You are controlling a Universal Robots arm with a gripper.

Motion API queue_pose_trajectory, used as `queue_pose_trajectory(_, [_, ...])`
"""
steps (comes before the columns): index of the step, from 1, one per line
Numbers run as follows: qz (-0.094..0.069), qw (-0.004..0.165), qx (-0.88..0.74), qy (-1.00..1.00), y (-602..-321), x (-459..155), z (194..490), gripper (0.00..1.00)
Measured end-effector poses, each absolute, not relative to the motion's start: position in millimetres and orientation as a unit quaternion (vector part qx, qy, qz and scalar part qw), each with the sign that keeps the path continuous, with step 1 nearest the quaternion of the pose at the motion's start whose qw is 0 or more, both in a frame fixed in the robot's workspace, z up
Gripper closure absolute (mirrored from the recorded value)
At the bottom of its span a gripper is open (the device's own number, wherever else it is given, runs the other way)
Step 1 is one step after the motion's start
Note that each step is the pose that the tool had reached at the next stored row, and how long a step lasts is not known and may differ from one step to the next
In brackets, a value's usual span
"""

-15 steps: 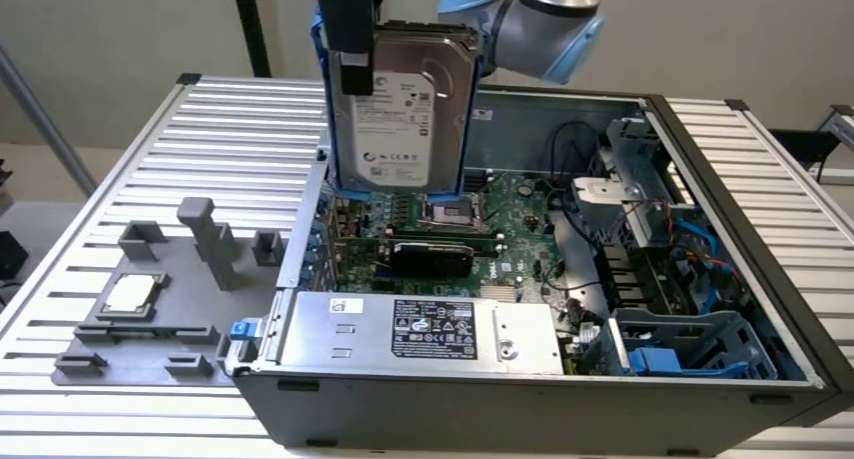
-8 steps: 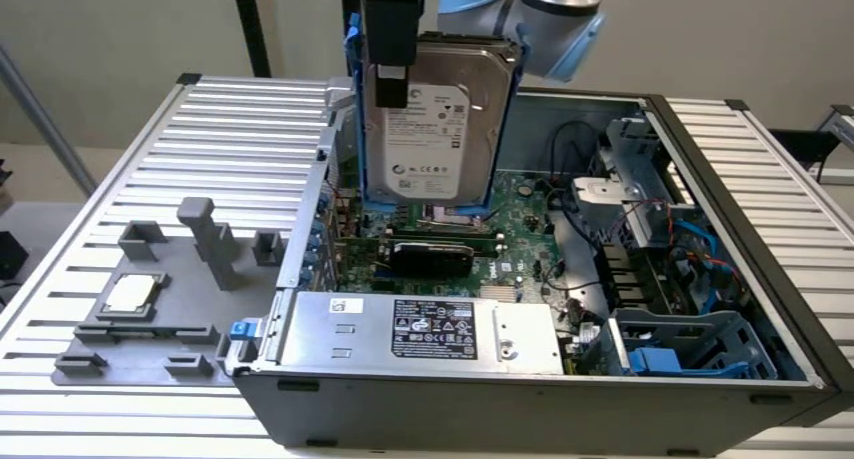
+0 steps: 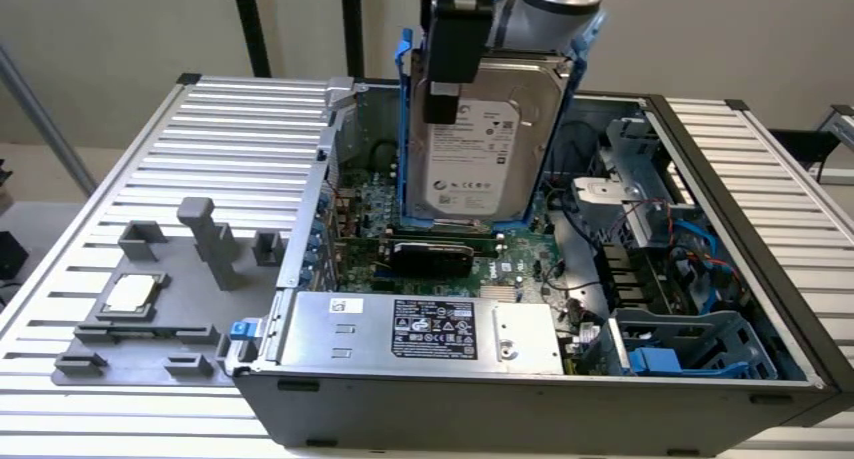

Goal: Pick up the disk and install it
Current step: 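Pick up the disk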

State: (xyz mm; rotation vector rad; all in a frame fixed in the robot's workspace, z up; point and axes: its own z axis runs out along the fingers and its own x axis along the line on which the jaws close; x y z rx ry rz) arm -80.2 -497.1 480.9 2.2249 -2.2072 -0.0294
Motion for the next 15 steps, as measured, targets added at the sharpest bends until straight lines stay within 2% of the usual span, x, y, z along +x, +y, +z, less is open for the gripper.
queue_pose_trajectory(15, [-0.009, 0.004, 0.71, -0.704, -527.3, -16.9, 480.9, 0.67])
